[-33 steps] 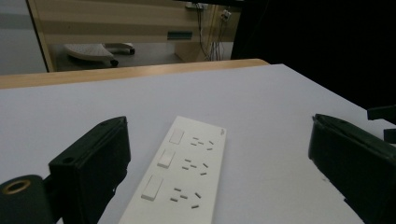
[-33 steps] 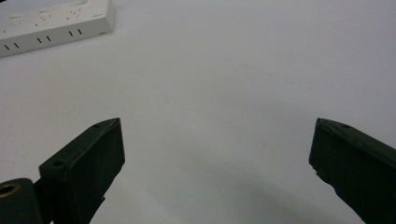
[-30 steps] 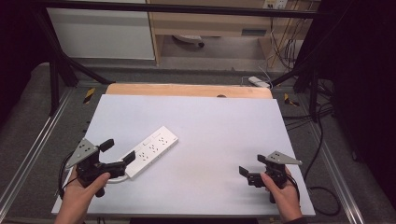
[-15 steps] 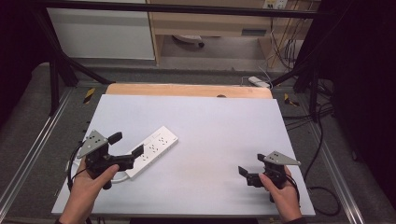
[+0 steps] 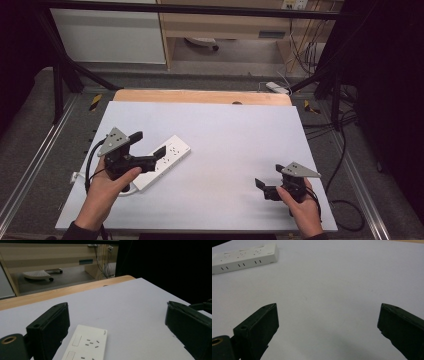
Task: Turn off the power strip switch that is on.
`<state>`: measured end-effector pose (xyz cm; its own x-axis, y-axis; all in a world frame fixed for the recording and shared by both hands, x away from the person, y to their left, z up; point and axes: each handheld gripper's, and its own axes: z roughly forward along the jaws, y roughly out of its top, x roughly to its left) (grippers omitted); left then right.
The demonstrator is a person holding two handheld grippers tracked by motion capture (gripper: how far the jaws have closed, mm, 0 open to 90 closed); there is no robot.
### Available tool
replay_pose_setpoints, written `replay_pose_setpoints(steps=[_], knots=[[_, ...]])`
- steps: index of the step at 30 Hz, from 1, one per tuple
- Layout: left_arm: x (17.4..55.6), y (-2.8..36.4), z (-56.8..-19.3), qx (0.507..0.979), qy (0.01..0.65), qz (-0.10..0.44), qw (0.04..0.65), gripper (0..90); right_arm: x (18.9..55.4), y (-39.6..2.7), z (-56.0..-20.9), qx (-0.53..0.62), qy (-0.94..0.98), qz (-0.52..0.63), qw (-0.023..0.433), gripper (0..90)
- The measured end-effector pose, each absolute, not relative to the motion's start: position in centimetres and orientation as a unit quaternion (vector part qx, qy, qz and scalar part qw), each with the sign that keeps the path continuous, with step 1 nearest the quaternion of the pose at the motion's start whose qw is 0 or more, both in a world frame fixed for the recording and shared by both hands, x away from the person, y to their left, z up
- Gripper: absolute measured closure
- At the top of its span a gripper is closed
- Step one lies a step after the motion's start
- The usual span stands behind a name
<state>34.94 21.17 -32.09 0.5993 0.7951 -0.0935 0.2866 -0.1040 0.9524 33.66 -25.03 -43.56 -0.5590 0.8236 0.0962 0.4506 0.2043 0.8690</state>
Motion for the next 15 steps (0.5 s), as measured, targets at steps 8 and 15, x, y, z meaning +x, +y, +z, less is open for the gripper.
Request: replay_pose_setpoints(steps=[8,15], knots=[[36.3,19.9,-31.9,0.713,0.379,0.232,0.542,5.9,33.7,-25.0,-43.6,0.426,0.751,0.465,0.196,4.0],[38.1,18.7,-32.1,0.714,0.384,0.231,0.538,5.9,33.7,-25.1,-43.5,0.429,0.743,0.474,0.196,4.0]])
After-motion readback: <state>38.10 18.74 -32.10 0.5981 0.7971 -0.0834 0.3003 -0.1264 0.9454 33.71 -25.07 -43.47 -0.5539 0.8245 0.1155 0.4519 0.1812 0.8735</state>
